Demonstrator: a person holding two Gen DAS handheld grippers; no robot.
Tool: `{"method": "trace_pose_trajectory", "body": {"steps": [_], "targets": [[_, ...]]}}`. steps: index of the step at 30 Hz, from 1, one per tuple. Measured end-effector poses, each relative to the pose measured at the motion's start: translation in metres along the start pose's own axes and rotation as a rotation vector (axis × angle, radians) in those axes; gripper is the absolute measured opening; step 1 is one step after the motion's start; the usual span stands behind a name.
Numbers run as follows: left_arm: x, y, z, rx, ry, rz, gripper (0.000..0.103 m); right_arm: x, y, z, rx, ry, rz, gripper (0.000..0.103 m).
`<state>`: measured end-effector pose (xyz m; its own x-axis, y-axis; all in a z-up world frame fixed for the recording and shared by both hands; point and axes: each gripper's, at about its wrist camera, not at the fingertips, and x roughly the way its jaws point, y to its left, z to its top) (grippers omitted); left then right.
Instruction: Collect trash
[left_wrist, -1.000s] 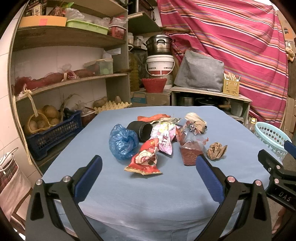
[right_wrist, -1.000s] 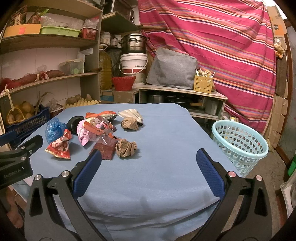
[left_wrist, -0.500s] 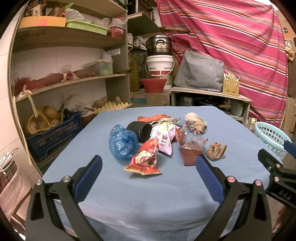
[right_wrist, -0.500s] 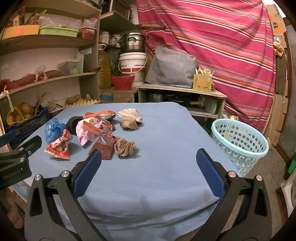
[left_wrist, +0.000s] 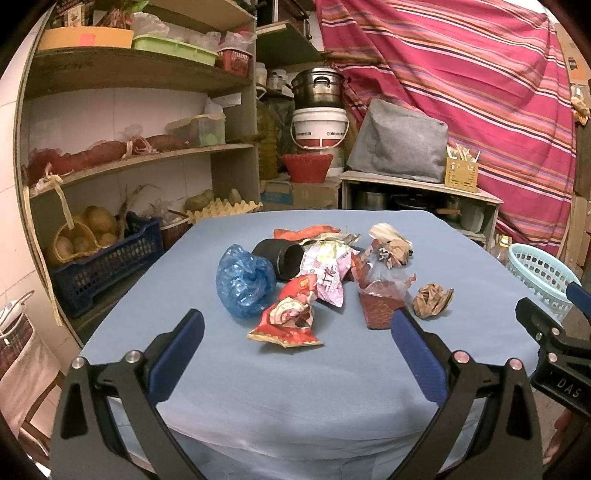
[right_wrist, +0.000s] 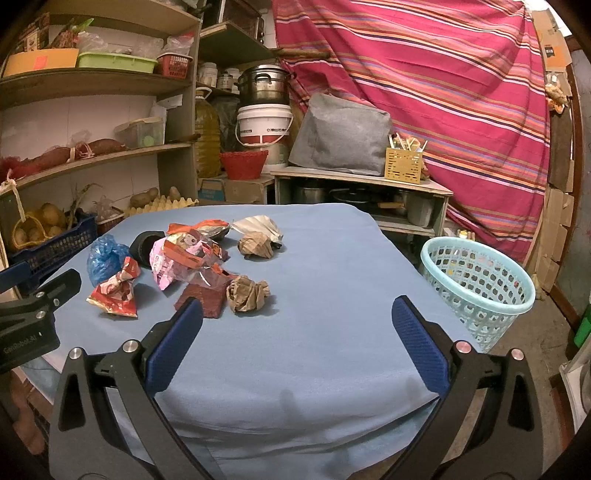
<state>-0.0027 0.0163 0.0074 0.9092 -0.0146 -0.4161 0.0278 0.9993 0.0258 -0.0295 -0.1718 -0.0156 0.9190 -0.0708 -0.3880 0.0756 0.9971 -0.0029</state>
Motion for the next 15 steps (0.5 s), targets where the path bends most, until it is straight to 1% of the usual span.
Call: {"method": "trace_pose_trajectory", "body": {"steps": [15], "targets": [[0.0051,0.0016,-0.0019,0.000,0.009,-0.004,0.099,0.0059,-0.0026,-0.0021,0.008,0.012,0.005,0.099]]}}
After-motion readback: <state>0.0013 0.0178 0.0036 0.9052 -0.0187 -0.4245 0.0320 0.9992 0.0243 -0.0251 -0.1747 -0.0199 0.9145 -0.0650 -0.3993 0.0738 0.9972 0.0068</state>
